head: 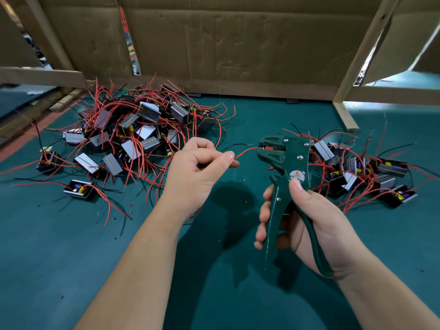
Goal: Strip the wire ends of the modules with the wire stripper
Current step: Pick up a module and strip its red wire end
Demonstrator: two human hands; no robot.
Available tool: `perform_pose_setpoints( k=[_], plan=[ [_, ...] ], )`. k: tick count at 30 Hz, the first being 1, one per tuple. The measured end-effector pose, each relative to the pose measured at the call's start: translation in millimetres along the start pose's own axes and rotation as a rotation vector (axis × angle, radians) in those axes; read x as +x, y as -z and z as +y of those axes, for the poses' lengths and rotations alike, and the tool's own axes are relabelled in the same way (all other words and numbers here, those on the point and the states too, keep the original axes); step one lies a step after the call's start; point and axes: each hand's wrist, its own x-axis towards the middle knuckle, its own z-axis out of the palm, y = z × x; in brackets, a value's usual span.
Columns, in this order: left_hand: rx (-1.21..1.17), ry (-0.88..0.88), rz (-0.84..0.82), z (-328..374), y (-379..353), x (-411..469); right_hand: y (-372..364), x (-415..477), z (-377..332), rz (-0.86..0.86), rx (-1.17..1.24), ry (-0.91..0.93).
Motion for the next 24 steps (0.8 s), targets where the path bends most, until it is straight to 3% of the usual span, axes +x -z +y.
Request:
perform_pose_setpoints(
  k=[7, 11, 16, 20, 24],
  plan=[
    [-0.014, 0.009, 0.021, 0, 0, 0, -2, -2, 0, 0.056, -0.031, -0.004],
    [0.013, 0.016, 0.009, -2, -2, 1, -5, 0, 1, 0.215, -0.051, 0.027],
    [0.057, 0.087, -0.056, -6, -12, -4, -6, 6, 1, 0.169, 0.225, 0.069],
    [-0.147, 0.302, 0.015, -3, -19, -4, -8, 5, 1, 0.061, 0.297, -0.036],
    [-0.539, 0.455, 0.009, 1, -28, -6, -16, 6, 12, -0.078, 0.228, -0.188]
  ],
)
